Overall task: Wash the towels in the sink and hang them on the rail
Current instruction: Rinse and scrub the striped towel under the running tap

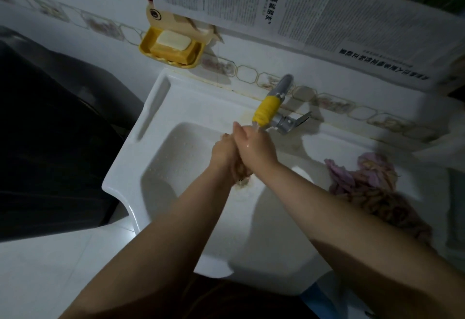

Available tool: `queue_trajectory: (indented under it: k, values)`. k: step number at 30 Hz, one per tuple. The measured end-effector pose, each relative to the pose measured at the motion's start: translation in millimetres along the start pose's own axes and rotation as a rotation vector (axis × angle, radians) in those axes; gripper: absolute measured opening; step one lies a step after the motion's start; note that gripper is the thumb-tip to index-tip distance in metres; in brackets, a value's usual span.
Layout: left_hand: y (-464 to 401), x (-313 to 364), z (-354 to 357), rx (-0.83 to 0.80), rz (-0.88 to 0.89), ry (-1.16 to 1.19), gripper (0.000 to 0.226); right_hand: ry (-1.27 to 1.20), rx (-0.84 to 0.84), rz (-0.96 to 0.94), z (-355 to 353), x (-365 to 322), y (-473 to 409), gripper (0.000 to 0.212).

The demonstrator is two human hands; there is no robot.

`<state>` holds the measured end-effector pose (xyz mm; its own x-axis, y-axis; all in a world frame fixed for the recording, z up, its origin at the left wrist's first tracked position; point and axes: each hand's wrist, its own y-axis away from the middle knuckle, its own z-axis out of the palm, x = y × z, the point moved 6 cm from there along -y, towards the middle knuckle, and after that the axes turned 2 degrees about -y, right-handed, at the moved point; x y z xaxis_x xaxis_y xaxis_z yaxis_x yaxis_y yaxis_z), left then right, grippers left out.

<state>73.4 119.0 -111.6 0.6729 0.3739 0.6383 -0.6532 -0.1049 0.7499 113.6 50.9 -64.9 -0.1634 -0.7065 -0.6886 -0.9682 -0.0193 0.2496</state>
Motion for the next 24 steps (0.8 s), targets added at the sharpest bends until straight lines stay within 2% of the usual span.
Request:
queue_trajectory:
  k: [2, 3, 5, 7, 9, 12, 14, 15, 16, 17, 19, 22, 24]
  values:
    - [3, 0, 6, -0.002, 0.018, -0.057, 0.04, -0.078, 0.051, 0.135, -9, 15, -12, 0.044]
    - [5, 0, 7, -0.005, 0.027, -0.047, 0.037, -0.127, 0.077, 0.144, -9, 18, -13, 0.044]
    - [0, 8, 5, -0.027, 0.051, -0.078, 0.025, -0.149, 0.063, 0.08, -1, 9, -2, 0.044]
    - [-3, 12, -3, -0.022, 0.019, -0.115, 0.034, -0.054, 0.044, -0.041, 7, -4, 11, 0.045]
    - [4, 8, -2, -0.099, -0.038, -0.046, 0.029, 0.033, 0.056, -0.036, 0, -2, 6, 0.044]
    - [10, 4, 10, -0.261, 0.007, -0.103, 0.03, -0.053, 0.007, 0.119, -11, 27, -20, 0.038]
    - [8, 7, 6, -0.275, -0.003, -0.027, 0.059, -0.16, -0.006, 0.203, -12, 37, -28, 0.035]
    - [6, 9, 2, -0.306, -0.007, 0.021, 0.075, -0.308, -0.007, 0.263, -12, 39, -28, 0.031]
    - [5, 10, -5, -0.333, -0.002, 0.052, 0.079, -0.521, -0.019, 0.329, -11, 41, -26, 0.028]
    - [5, 12, -13, -0.34, 0.017, 0.067, 0.07, -0.725, -0.055, 0.388, -9, 41, -24, 0.027]
    - [0, 7, -31, -0.354, 0.059, 0.029, 0.044, -1.022, -0.238, 0.39, -6, 36, -20, 0.028]
    - [0, 4, -45, -0.38, 0.078, 0.049, 0.021, -1.079, -0.423, 0.317, -4, 37, -13, 0.017]
    - [1, 8, -49, -0.383, 0.091, 0.097, 0.024, -1.088, -0.43, 0.308, -4, 40, -10, 0.02]
